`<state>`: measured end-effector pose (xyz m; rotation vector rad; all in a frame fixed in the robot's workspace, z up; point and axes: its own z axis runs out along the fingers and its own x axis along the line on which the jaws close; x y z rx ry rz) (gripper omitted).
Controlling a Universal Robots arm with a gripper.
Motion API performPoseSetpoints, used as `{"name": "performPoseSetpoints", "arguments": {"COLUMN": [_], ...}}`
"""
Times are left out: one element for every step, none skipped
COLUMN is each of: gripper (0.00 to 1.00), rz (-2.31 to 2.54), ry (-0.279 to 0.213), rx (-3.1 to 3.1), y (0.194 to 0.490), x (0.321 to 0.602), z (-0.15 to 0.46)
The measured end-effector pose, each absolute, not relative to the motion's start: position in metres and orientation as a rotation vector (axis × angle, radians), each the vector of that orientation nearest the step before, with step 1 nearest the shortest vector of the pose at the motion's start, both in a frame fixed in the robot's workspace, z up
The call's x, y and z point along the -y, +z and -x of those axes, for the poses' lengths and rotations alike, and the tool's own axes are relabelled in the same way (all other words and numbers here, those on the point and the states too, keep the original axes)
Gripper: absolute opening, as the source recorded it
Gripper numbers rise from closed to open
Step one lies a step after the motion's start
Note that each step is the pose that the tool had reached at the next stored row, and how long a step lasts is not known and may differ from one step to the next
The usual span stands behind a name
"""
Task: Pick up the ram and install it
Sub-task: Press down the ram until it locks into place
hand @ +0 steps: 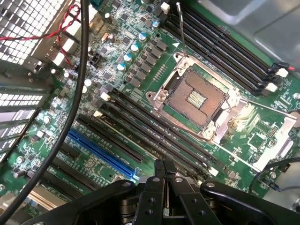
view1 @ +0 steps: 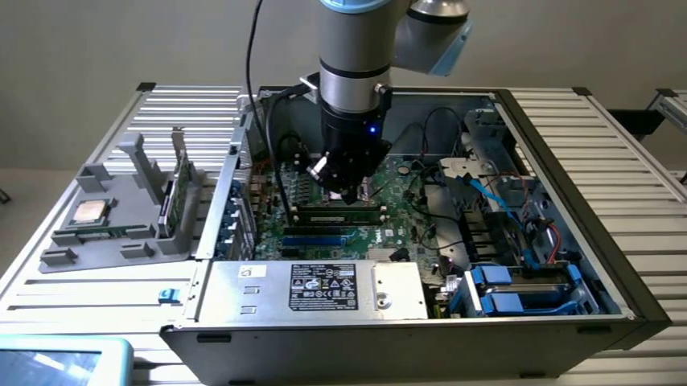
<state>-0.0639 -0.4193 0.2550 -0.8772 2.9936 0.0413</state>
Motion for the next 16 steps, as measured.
{"name": "performPoseSetpoints", "arguments": {"gripper": [0.09,0.09,0.09,0.09,0.09,0.09,0.09,0.09,0.09,0.09,0.09,0.09,0.09,0.09,0.09,0.09], "rz": [0.853,0.828,0.804,0.778,0.753,0.730,0.705,0.679,0.654,0.628,0.602,0.578,0.553,0.527,0.502,0.477], "ry": [0.041,0.041,0.040,0.040,0.040,0.040,0.039,0.039,0.039,0.038,0.038,0.038,0.037,0.037,0.037,0.036], "rx": [-3.001,-3.007,-3.014,-3.020,-3.026,-3.032,-3.037,-3.043,-3.048,-3.053,-3.058,-3.063,-3.067,-3.072,-3.076,-3.080], "y": [0.2550,0.2550,0.2550,0.2549,0.2549,0.2549,0.2549,0.2549,0.2549,0.2550,0.2549,0.2549,0.2549,0.2549,0.2549,0.2549], "x": [0.4193,0.4193,0.4193,0.4193,0.4193,0.4193,0.4193,0.4193,0.4193,0.4193,0.4193,0.4193,0.4193,0.4193,0.4193,0.4193], "z": [0.0639,0.0639,0.0639,0.0639,0.0639,0.0639,0.0639,0.0639,0.0639,0.0639,0.0639,0.0639,0.0639,0.0639,0.0639,0.0639]}}
